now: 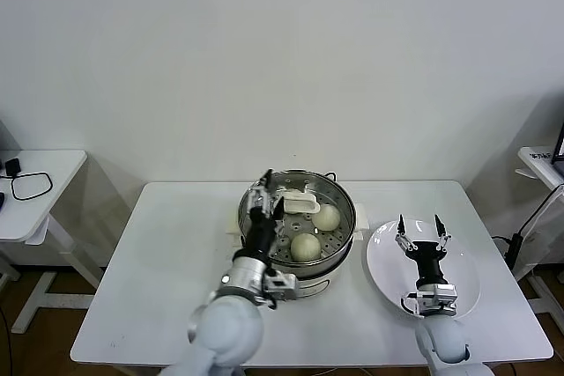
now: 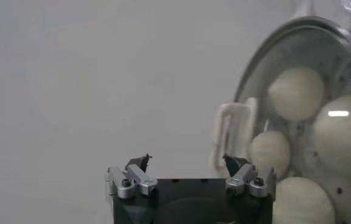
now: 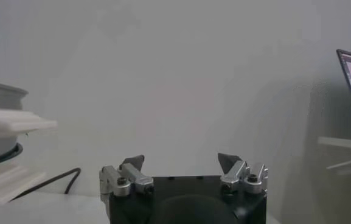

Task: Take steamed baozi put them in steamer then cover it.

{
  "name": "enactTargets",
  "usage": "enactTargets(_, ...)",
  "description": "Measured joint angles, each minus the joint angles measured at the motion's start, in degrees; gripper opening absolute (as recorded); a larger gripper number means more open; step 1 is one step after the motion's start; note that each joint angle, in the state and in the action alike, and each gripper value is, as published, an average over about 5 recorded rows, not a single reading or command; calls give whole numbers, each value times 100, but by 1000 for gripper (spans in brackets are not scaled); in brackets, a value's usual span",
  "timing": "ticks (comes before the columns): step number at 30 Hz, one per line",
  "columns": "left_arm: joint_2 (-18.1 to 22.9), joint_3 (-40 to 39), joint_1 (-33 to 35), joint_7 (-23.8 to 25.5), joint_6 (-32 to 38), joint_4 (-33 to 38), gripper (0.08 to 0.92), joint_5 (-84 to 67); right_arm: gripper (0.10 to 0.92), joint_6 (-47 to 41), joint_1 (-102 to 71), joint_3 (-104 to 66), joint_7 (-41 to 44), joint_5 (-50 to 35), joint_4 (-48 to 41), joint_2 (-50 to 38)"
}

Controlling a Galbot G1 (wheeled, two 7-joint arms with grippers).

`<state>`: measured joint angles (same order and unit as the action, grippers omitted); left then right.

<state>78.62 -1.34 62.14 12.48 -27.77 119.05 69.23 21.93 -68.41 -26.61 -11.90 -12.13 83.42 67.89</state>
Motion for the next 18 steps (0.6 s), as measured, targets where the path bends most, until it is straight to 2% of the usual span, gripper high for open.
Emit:
enactTargets(7, -133, 815, -87, -765, 351, -68, 823, -2276, 823, -253, -73, 112, 32, -286, 146, -106)
enactTargets(12, -265, 1486, -63, -1182, 878, -547, 823, -3968, 823, -631, -147, 144, 54, -539, 316, -185)
enactTargets(18, -415, 2060, 97, -1408, 1603, -1174, 823, -5336, 823, -919, -259, 134, 127, -850, 450, -232)
